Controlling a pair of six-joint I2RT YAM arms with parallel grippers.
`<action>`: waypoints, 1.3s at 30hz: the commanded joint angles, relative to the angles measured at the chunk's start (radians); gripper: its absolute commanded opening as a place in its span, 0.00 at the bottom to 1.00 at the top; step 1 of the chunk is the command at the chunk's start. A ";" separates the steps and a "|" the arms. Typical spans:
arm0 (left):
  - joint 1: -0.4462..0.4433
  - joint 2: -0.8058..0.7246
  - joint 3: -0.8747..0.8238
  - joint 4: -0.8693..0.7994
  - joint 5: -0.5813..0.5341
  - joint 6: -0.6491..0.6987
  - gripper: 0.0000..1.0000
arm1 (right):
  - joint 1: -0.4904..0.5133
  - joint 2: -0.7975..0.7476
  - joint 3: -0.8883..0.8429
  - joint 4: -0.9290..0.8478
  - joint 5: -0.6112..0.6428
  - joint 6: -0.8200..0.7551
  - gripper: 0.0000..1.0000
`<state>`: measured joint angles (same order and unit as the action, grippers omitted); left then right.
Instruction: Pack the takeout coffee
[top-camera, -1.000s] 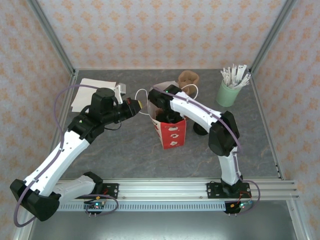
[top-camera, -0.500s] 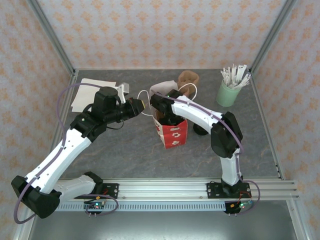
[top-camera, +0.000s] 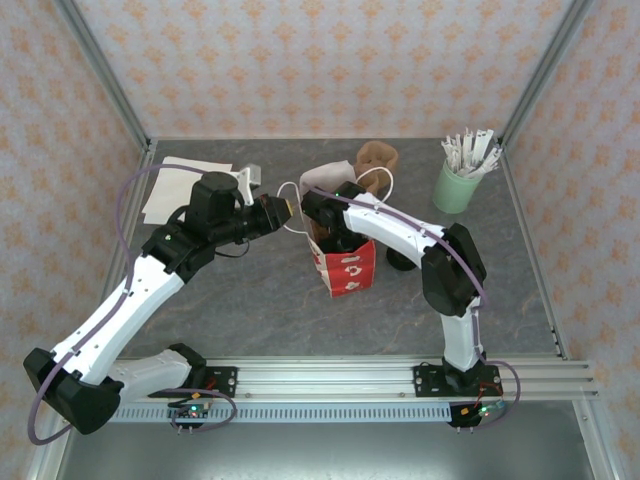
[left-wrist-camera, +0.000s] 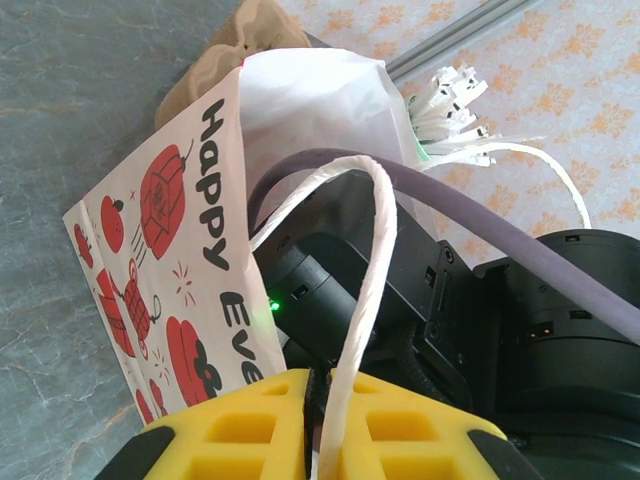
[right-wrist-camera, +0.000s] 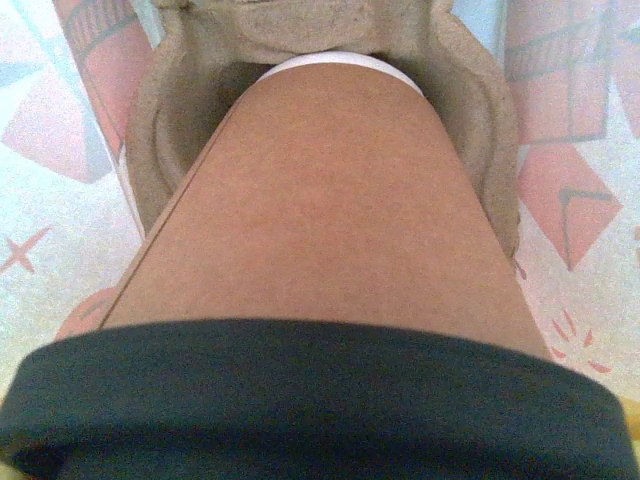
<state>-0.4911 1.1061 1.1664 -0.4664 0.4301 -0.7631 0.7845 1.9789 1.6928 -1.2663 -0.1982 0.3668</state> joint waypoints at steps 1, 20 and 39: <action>-0.010 0.009 0.041 0.003 -0.011 -0.007 0.14 | -0.022 0.043 -0.017 -0.007 0.069 -0.007 0.81; -0.024 0.026 0.065 -0.018 -0.028 0.007 0.14 | -0.025 0.017 0.007 0.042 0.037 -0.010 0.82; -0.026 0.035 0.076 -0.022 -0.028 0.007 0.14 | -0.027 0.010 0.014 0.018 0.028 -0.012 0.81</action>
<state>-0.5091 1.1355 1.2110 -0.4797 0.4255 -0.7620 0.7692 1.9774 1.7020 -1.2587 -0.2024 0.3614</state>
